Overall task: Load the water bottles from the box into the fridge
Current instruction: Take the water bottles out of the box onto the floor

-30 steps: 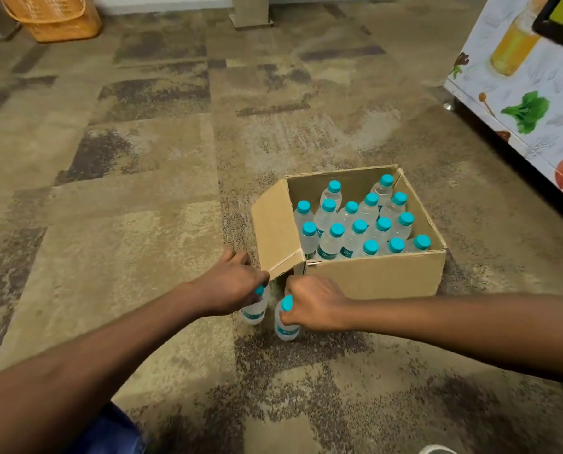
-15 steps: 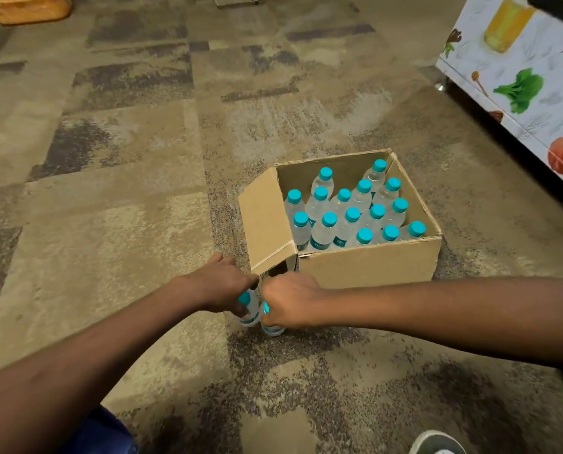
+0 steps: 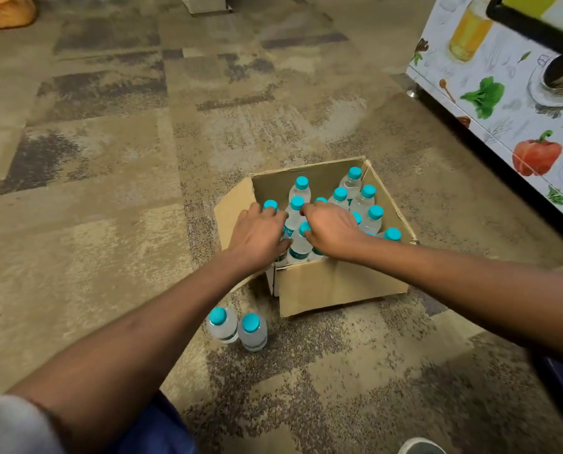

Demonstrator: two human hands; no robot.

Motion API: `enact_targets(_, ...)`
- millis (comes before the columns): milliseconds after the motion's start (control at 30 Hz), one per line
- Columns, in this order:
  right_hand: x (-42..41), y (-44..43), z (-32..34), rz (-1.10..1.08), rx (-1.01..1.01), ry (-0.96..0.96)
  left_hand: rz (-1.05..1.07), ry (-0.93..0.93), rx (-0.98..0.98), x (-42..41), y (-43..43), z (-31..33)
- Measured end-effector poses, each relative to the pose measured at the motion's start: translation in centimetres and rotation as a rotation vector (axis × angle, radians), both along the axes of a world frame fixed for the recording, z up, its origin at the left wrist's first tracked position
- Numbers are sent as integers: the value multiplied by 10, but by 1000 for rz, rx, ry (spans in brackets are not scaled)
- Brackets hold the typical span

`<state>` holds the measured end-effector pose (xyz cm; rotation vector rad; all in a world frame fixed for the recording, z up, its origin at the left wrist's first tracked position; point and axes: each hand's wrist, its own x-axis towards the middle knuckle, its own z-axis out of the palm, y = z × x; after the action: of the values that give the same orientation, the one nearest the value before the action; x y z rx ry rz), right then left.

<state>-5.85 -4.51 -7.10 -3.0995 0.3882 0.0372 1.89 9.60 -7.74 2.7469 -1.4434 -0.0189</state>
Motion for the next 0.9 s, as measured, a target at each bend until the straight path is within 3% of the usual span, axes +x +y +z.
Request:
enact_targets(233,21,-20,-18,139,10,182,41,-101,143,6,-20,-12)
enact_targets(633,20,-22,-26,195,41,256,-28,-99,106,13,-13,-25)
enact_targets(900,12,-23,23,228,-51,10,-10,-105,1,11,-5,19)
